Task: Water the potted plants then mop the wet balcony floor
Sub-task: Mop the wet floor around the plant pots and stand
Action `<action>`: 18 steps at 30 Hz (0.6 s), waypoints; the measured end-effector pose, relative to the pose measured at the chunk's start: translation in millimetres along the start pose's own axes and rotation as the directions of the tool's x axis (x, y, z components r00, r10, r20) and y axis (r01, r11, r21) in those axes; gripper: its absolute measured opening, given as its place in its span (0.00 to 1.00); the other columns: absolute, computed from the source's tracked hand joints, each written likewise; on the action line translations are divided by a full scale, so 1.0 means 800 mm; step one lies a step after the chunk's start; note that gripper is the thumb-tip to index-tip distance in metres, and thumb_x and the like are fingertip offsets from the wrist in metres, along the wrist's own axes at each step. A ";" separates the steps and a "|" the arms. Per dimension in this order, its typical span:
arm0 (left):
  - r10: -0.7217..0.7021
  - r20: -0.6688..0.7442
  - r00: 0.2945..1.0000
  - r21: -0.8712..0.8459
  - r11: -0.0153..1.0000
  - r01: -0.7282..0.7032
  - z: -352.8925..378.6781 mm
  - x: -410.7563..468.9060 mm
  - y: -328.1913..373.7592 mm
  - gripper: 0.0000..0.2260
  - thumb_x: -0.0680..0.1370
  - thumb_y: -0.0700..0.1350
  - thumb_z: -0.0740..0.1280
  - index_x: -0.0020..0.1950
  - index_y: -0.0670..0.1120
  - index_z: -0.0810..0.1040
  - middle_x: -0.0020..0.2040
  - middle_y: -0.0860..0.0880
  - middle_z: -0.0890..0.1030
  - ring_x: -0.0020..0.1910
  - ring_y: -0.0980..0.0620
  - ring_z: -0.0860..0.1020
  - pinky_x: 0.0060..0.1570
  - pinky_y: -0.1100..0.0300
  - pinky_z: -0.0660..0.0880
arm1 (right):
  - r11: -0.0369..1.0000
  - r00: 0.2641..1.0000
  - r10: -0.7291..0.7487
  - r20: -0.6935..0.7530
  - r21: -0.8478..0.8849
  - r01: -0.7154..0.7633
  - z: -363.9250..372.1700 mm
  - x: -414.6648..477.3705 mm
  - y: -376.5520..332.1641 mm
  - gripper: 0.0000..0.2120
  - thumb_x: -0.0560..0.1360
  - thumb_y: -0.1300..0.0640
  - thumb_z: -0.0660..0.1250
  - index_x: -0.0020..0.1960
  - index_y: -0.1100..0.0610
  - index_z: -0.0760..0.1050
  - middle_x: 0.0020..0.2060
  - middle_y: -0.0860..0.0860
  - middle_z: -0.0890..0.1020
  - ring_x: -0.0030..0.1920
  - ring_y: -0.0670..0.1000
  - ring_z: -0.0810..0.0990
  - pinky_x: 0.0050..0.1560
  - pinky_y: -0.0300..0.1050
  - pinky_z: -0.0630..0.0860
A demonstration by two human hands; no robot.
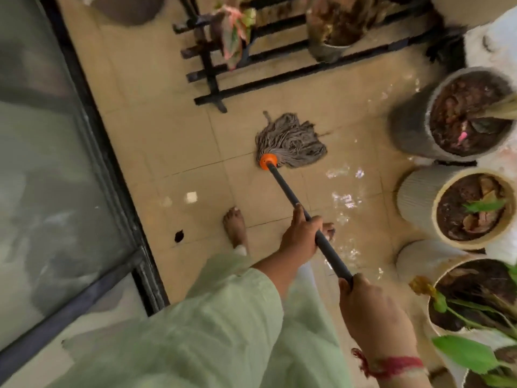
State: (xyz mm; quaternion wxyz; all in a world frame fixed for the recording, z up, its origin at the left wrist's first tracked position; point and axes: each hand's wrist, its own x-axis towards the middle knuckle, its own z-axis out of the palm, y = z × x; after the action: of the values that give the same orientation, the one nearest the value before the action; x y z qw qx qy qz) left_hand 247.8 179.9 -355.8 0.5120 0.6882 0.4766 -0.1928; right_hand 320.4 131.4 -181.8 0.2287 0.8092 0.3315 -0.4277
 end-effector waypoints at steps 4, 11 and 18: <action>-0.082 -0.055 0.995 -0.094 0.993 0.077 -0.016 -0.024 -0.050 0.09 0.78 0.47 0.65 0.56 0.48 0.70 0.78 0.40 0.46 0.69 0.36 0.67 0.60 0.48 0.73 | 0.986 0.993 -0.118 0.021 -0.113 0.120 -0.004 -0.014 -0.050 0.17 0.81 0.46 0.48 0.59 0.55 0.69 0.33 0.45 0.71 0.41 0.49 0.78 0.41 0.42 0.76; -0.166 -0.218 0.962 -0.333 0.939 0.086 -0.018 -0.050 -0.105 0.09 0.76 0.51 0.67 0.48 0.49 0.71 0.73 0.40 0.57 0.59 0.40 0.76 0.58 0.54 0.73 | 0.952 0.977 -0.213 0.027 -0.217 0.214 0.000 -0.029 -0.103 0.15 0.82 0.47 0.49 0.58 0.53 0.70 0.35 0.44 0.72 0.37 0.48 0.74 0.32 0.37 0.68; -0.320 -0.373 0.871 -0.596 0.802 0.040 -0.007 -0.036 -0.047 0.06 0.77 0.42 0.66 0.44 0.50 0.70 0.63 0.40 0.68 0.53 0.44 0.75 0.51 0.58 0.74 | 0.934 0.973 -0.223 0.063 -0.273 0.232 -0.040 0.003 -0.078 0.13 0.80 0.48 0.56 0.58 0.52 0.73 0.37 0.44 0.71 0.34 0.43 0.70 0.29 0.33 0.64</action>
State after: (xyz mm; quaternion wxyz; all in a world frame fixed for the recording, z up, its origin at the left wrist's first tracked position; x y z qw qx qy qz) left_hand 201.0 172.6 -351.8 0.5458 0.4785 0.6836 0.0767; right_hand 293.2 195.1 -172.5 0.2942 0.7184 0.4762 -0.4131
